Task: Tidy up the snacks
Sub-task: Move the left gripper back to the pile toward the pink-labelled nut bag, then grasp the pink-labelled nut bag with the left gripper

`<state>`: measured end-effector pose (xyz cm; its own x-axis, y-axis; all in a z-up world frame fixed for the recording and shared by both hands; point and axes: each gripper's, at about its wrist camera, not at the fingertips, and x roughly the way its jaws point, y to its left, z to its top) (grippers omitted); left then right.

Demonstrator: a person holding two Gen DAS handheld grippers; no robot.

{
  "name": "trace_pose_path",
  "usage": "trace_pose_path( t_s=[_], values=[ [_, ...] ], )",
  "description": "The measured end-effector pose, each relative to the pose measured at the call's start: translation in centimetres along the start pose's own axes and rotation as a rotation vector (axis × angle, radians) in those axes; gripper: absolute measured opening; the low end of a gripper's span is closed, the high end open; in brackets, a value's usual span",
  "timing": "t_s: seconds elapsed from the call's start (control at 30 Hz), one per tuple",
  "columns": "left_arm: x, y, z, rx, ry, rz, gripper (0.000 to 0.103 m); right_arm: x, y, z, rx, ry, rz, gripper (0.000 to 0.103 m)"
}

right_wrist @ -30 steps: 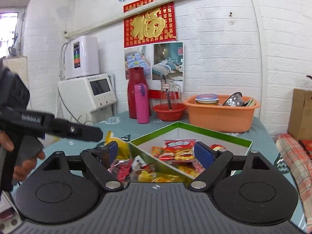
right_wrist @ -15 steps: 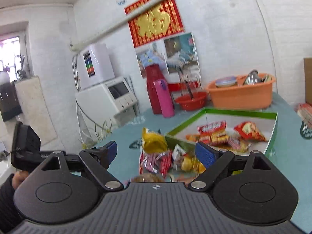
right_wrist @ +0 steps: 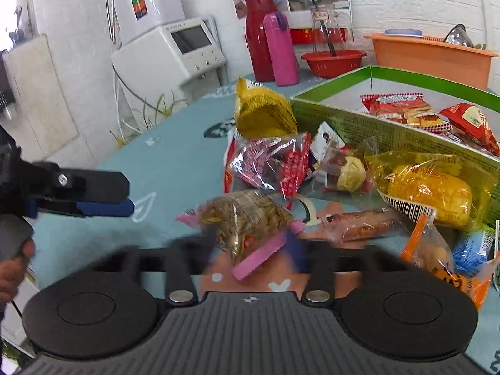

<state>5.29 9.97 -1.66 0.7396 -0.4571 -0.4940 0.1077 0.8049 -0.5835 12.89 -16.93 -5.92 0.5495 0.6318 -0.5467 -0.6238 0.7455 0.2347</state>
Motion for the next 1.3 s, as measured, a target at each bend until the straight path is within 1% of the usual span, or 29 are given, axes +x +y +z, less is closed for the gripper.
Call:
trace_pose_path(
  t_s=[0.13,0.17,0.23,0.3,0.33,0.37,0.4,0.5,0.57,0.67,0.8,0.9,0.97,1.0,1.03,1.07,1.1,1.13,1.17,1.2,1.3],
  values=[
    [2.5,-0.6,0.0,-0.006,0.05,-0.051,0.103,-1.7,-0.3,-1.2,-0.024,0.005,0.024,0.022],
    [3.1,-0.8,0.0,-0.006,0.064,-0.068,0.103,-2.2,-0.4,-1.5,-0.022,0.006,0.022,0.019],
    [4.5,-1.5,-0.3,0.0,0.095,-0.102,0.103,-2.9,-0.6,-1.9,-0.017,0.005,0.014,0.02],
    [5.3,-1.8,-0.3,0.01,0.102,-0.094,0.103,-3.4,-0.5,-2.2,-0.034,0.003,0.015,0.024],
    [5.5,-1.8,-0.2,0.013,0.103,-0.096,0.103,-3.4,-0.5,-2.3,-0.04,-0.001,0.019,0.035],
    [5.6,-1.6,-0.1,-0.001,0.107,-0.093,0.103,-3.4,-0.4,-2.3,-0.045,-0.003,0.015,0.042],
    [5.5,-1.4,0.0,-0.014,0.107,-0.094,0.103,-3.3,-0.4,-2.3,-0.05,-0.005,0.009,0.043],
    [4.9,-1.0,0.3,-0.024,0.086,-0.088,0.103,-2.7,-0.3,-2.0,-0.053,-0.01,0.012,0.054],
    [4.9,-0.9,0.3,-0.025,0.087,-0.078,0.103,-2.3,-0.3,-1.9,-0.045,-0.016,0.005,0.072],
    [5.5,-0.5,0.4,-0.04,0.104,-0.074,0.103,-1.9,-0.4,-1.6,-0.041,-0.018,-0.006,0.074],
    [5.9,-0.3,0.3,-0.04,0.111,-0.101,0.103,-1.4,-0.3,-1.2,-0.064,-0.023,-0.015,0.075],
    [6.3,-0.1,0.3,-0.036,0.113,-0.09,0.103,-0.8,-0.4,-0.9,-0.081,-0.017,-0.031,0.075],
    [6.8,0.1,0.2,-0.035,0.113,-0.09,0.075,-0.4,-0.6,-0.8,-0.08,-0.021,-0.03,0.075],
    [7.2,0.3,0.2,-0.044,0.121,-0.104,0.062,-0.1,-0.7,-0.8,-0.078,-0.02,-0.027,0.075],
    [7.4,0.5,0.1,-0.067,0.12,-0.117,0.061,0.2,-0.8,-0.8,-0.072,-0.012,-0.024,0.057],
    [7.4,0.5,0.1,-0.073,0.112,-0.115,0.06,0.5,-0.9,-0.8,-0.059,0.002,-0.021,0.043],
    [7.4,0.4,0.1,-0.067,0.109,-0.114,0.058,0.5,-0.9,-0.9,-0.052,-0.007,-0.018,0.04],
    [7.1,0.0,0.0,-0.057,0.101,-0.114,0.057,0.4,-0.9,-0.9,-0.05,-0.007,-0.021,0.033],
    [6.9,-0.4,0.0,-0.045,0.093,-0.115,0.057,0.1,-0.8,-0.9,-0.052,-0.012,-0.026,0.032],
    [6.6,-0.8,0.0,-0.032,0.089,-0.114,0.053,-0.3,-0.6,-1.0,-0.058,-0.02,-0.029,0.031],
    [5.6,-2.2,0.1,-0.002,0.067,-0.132,0.052,-1.7,-0.3,-1.0,-0.064,-0.049,-0.031,0.03]
  ],
)
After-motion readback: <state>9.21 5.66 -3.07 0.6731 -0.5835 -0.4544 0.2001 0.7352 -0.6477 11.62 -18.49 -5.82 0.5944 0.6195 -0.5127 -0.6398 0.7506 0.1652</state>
